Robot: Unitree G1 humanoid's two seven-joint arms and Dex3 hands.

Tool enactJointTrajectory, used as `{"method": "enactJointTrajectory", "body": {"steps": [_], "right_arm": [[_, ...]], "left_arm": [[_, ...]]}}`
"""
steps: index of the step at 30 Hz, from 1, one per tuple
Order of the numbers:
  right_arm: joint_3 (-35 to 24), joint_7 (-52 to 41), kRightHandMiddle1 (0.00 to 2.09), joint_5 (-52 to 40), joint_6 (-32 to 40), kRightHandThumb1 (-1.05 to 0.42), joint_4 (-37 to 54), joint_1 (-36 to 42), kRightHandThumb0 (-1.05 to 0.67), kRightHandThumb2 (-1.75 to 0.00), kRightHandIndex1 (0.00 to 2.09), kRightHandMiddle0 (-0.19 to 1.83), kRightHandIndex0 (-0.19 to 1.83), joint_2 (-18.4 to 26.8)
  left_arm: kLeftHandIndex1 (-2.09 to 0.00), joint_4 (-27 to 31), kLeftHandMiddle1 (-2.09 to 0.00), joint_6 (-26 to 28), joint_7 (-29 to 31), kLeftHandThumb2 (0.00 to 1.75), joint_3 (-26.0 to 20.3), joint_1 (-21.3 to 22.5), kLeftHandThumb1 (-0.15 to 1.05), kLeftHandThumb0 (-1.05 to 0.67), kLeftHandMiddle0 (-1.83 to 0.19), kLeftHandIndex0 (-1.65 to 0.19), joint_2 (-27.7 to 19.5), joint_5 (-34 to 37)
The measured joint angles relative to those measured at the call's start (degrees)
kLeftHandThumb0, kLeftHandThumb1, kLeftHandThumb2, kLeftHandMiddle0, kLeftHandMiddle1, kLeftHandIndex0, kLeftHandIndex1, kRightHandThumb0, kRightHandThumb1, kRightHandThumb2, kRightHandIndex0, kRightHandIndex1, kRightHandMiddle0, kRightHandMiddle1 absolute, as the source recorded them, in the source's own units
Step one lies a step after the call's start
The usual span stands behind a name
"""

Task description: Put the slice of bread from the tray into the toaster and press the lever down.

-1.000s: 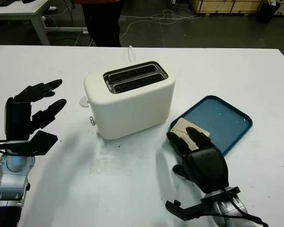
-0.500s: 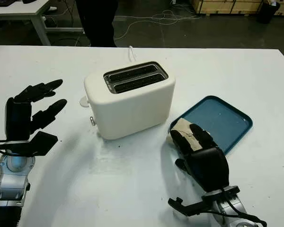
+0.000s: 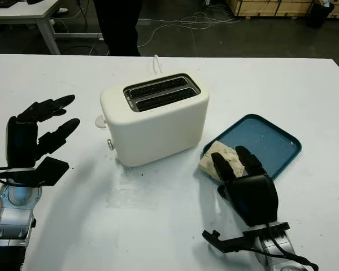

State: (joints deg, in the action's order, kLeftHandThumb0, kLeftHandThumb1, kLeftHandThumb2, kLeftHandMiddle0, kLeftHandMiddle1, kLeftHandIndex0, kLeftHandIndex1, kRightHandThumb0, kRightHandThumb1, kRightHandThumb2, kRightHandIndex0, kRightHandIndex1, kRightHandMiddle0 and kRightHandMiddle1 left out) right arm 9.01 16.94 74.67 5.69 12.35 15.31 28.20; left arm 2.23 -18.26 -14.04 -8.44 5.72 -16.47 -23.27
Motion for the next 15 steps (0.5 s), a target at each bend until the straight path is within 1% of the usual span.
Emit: {"method": "enactJointTrajectory", "body": {"steps": [3, 5, 6, 7, 8, 11, 12, 13, 14, 15], "right_arm": [[-0.01, -0.22, 0.01, 1.01, 1.28, -0.89, 0.0, -0.2, -0.45, 0.0, 0.03, 0.41, 0.36, 0.22], [-0.01, -0.36, 0.02, 1.54, 1.99, -0.88, 0.0, -0.38, -0.42, 0.0, 0.03, 0.42, 0.37, 0.39], [-0.01, -0.38, 0.02, 1.79, 2.22, -0.9, -0.02, -0.45, -0.3, -0.01, 0.05, 0.43, 0.4, 0.47], [-0.01, -0.38, 0.02, 2.01, 2.43, -0.91, -0.06, -0.52, -0.21, -0.02, 0.06, 0.44, 0.41, 0.5], [0.0, -0.42, 0.03, 2.36, 2.74, -0.91, -0.07, -0.55, -0.18, -0.04, 0.07, 0.46, 0.44, 0.5], [0.0, -1.55, 0.06, 2.7, 3.41, -0.92, 0.12, -0.58, -0.25, -0.04, 0.13, 0.54, 0.54, 0.51], [0.0, -1.64, 0.07, 2.7, 3.51, -0.92, 0.14, -0.58, -0.25, -0.02, 0.22, 0.6, 0.6, 0.51], [0.01, -1.56, 0.08, 2.7, 3.55, -0.9, 0.12, -0.58, -0.23, -0.01, 0.92, 0.73, 0.46, 0.55], [0.04, -1.11, 0.12, 2.7, 3.54, -0.89, 0.02, -0.59, -0.23, -0.01, 1.32, 0.85, 0.47, 0.63], [0.05, -0.67, 0.17, 2.7, 3.54, -0.87, -0.05, -0.61, -0.24, 0.0, 1.57, 0.94, 0.54, 0.7]], "left_arm": [[0.0, 0.0, -0.96, -0.14, 0.0, 0.21, 0.0, 0.0, 0.92, -0.52, -0.56, -0.9, 0.0, 0.09], [0.0, 0.01, -0.96, -0.21, 0.0, 0.21, -0.01, 0.0, 0.92, -0.52, -0.56, -0.9, -0.01, 0.11], [0.0, 0.03, -0.96, -0.21, 0.01, 0.2, -0.02, 0.0, 0.92, -0.51, -0.56, -0.9, -0.01, 0.13], [0.0, 0.08, -0.97, -0.22, 0.03, 0.2, -0.04, 0.0, 0.92, -0.51, -0.56, -0.9, -0.01, 0.15], [0.0, 0.2, -0.97, -0.23, 0.06, 0.2, -0.06, 0.0, 0.92, -0.51, -0.56, -0.9, -0.01, 0.19], [0.0, 0.51, -0.97, -0.31, 0.17, 0.21, -0.14, 0.0, 0.92, -0.52, -0.56, -0.9, -0.05, 0.2], [0.0, 0.52, -0.97, -0.4, 0.3, 0.21, -0.15, -0.01, 0.92, -0.52, -0.56, -0.9, -0.06, 0.28], [0.0, 0.53, -0.97, -0.58, 0.54, 0.21, -0.16, -0.01, 0.92, -0.52, -0.56, -0.9, -0.08, 0.49], [0.0, 0.57, -0.97, -0.81, 0.67, 0.21, -0.16, -0.01, 0.92, -0.52, -0.56, -0.9, -0.09, 0.95], [0.0, 0.67, -0.98, -0.88, 0.84, 0.21, -0.18, -0.01, 0.92, -0.51, -0.56, -0.9, -0.1, 1.14]]}}
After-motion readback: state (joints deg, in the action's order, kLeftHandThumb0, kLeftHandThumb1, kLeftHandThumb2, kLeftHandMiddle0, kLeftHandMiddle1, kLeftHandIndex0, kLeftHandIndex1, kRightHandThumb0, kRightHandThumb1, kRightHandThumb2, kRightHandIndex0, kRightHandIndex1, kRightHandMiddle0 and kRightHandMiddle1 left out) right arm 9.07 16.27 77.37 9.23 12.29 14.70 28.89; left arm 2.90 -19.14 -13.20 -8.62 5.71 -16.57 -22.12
